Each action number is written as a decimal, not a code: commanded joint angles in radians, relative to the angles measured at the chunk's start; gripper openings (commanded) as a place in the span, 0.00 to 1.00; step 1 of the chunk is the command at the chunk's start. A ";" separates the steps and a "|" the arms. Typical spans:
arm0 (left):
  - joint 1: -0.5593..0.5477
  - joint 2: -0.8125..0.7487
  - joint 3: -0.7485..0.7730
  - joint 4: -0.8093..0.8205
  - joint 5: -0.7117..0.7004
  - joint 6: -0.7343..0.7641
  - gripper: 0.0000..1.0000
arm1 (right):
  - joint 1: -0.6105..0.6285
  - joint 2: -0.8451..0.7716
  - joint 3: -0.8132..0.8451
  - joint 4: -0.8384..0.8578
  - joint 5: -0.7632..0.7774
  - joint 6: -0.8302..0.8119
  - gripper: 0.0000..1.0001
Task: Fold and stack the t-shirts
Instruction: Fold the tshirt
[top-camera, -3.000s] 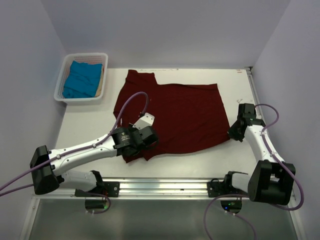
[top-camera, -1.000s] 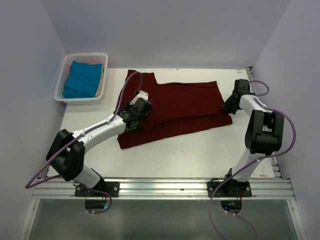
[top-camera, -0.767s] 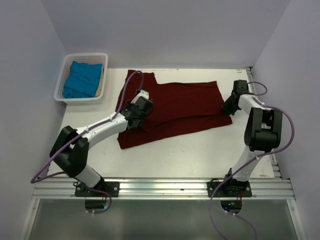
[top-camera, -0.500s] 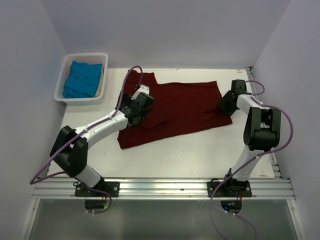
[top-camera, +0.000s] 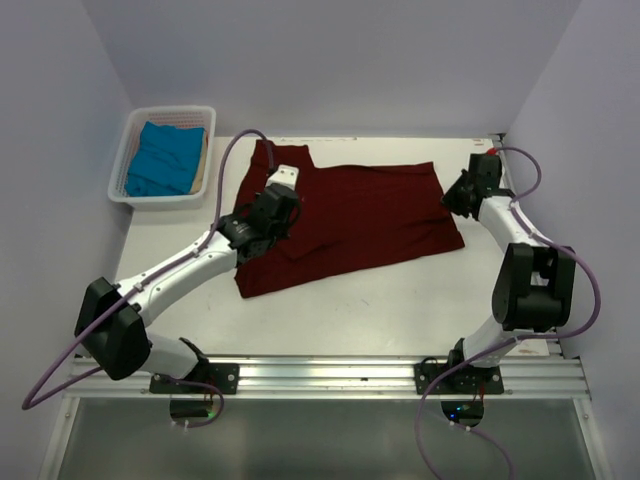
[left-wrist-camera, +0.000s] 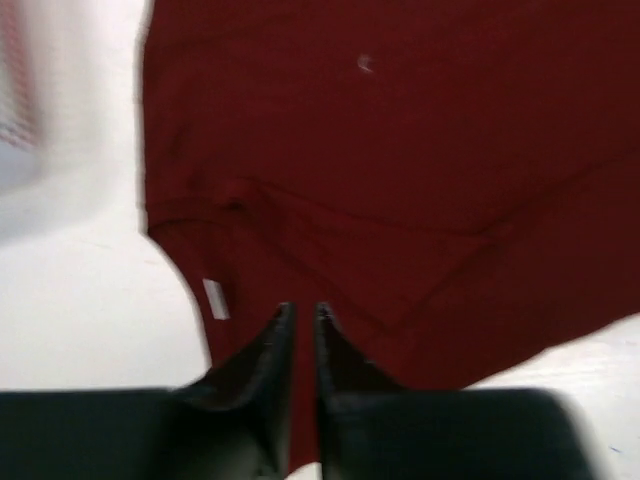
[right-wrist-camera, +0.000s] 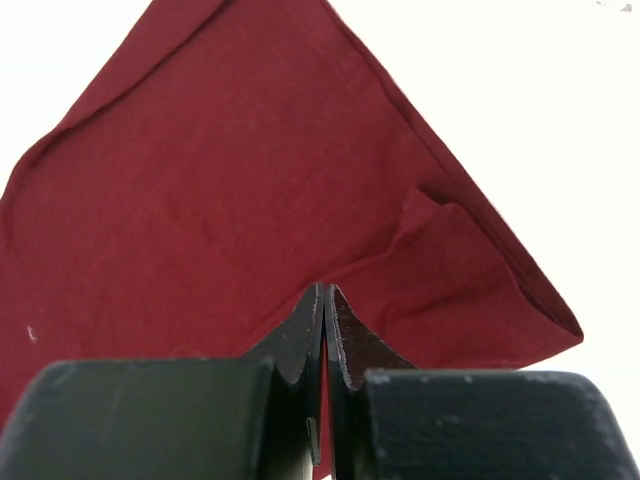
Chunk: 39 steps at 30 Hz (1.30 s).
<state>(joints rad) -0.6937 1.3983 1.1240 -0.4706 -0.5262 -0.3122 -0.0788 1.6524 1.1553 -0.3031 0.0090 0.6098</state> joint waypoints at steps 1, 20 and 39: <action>-0.012 0.037 -0.062 0.059 0.195 -0.080 0.05 | 0.011 -0.029 -0.016 -0.010 0.014 -0.018 0.00; -0.012 0.261 -0.200 0.214 0.233 -0.200 0.00 | 0.031 0.125 -0.098 -0.146 0.123 -0.042 0.00; 0.002 0.170 -0.333 -0.020 0.241 -0.315 0.00 | 0.040 0.027 -0.279 -0.326 0.285 -0.042 0.00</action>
<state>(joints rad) -0.7067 1.6043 0.8307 -0.2886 -0.2836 -0.5999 -0.0326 1.6634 0.9447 -0.4732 0.2192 0.5808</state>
